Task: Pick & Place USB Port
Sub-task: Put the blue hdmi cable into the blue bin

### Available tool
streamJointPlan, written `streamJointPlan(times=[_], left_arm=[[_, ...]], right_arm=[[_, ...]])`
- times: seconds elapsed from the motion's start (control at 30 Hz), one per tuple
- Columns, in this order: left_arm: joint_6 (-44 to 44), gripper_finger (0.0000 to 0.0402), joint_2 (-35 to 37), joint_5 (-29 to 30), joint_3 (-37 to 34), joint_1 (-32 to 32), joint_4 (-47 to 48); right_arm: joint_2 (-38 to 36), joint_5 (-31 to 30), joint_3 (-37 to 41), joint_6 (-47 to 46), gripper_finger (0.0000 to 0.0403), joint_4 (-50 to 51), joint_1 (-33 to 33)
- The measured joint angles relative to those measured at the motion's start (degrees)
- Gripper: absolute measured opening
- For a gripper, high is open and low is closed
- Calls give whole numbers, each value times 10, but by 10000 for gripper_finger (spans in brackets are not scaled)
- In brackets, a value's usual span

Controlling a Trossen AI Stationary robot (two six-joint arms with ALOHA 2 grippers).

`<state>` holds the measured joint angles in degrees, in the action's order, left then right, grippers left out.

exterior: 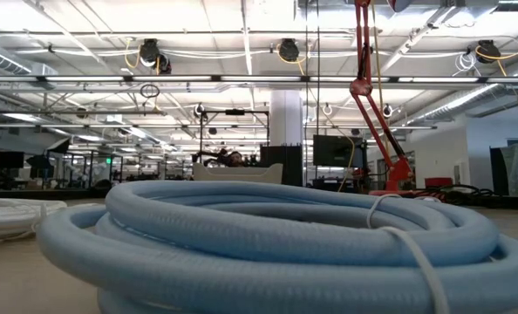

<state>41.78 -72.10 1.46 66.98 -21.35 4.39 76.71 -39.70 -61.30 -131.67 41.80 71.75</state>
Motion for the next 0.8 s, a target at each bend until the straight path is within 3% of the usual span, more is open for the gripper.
streamJointPlan(times=[0.27, 0.47, 0.57, 0.67, 0.8], left_arm=[[7, 161, 0, 27, 0, -15, -13], [9, 161, 0, 45, 0, -24, -13], [9, 161, 0, 47, 0, -24, -14], [10, 161, 0, 53, 0, -24, -15], [10, 161, 0, 65, 0, -24, -16]], right_arm=[[0, 37, 0, -1, 25, 29, 0], [-5, 22, -1, 0, 25, 29, 4], [-12, -39, -21, 20, 25, 38, 4], [-38, -145, -51, 97, 25, 56, 4], [-71, -264, -119, 352, 25, 66, 0]])
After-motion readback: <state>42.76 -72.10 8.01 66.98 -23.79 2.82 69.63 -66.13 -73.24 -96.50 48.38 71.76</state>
